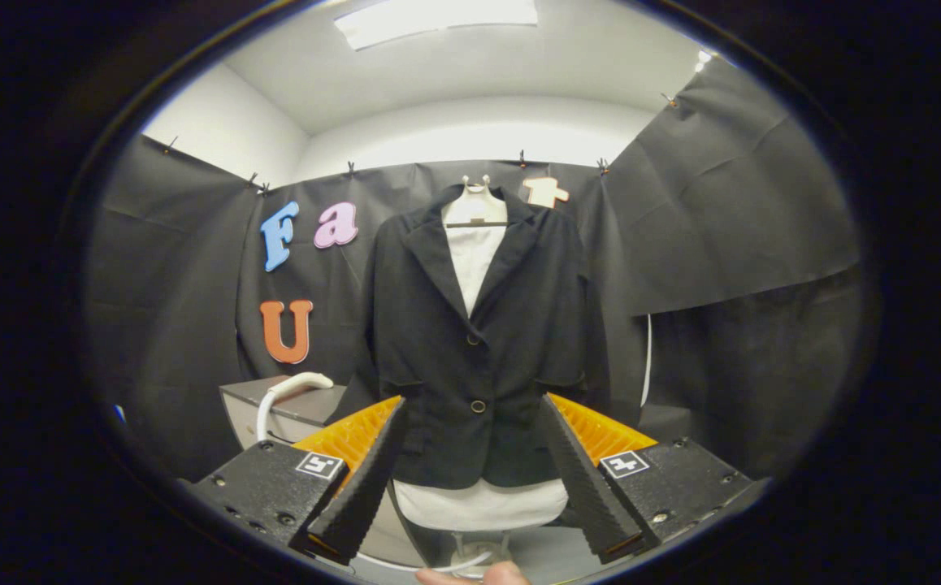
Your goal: Iron the clothes twice with a garment steamer, once on the left side and once on the right side.
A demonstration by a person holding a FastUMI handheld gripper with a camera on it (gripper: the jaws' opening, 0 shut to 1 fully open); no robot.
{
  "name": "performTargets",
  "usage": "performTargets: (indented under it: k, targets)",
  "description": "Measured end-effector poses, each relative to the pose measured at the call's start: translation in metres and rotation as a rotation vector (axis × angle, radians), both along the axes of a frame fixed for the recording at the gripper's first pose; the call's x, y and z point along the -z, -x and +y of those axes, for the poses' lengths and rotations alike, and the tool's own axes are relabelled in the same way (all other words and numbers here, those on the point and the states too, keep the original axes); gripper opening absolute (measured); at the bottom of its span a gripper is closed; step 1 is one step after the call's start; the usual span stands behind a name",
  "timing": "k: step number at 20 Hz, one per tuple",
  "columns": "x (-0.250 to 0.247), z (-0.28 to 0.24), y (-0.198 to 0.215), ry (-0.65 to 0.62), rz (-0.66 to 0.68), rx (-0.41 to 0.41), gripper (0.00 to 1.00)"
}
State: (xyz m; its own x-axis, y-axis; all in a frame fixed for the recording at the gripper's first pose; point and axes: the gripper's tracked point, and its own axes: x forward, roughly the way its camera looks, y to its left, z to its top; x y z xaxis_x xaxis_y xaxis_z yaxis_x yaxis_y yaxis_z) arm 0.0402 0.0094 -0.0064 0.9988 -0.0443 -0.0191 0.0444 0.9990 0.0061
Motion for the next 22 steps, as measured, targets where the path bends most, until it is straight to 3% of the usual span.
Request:
performTargets:
  k: [14, 22]
  targets:
    - [-0.011, 0.234, -0.064, -0.025, 0.073, -0.172, 1.00]
    - [0.026, 0.339, -0.162, -0.071, 0.188, -0.302, 1.00]
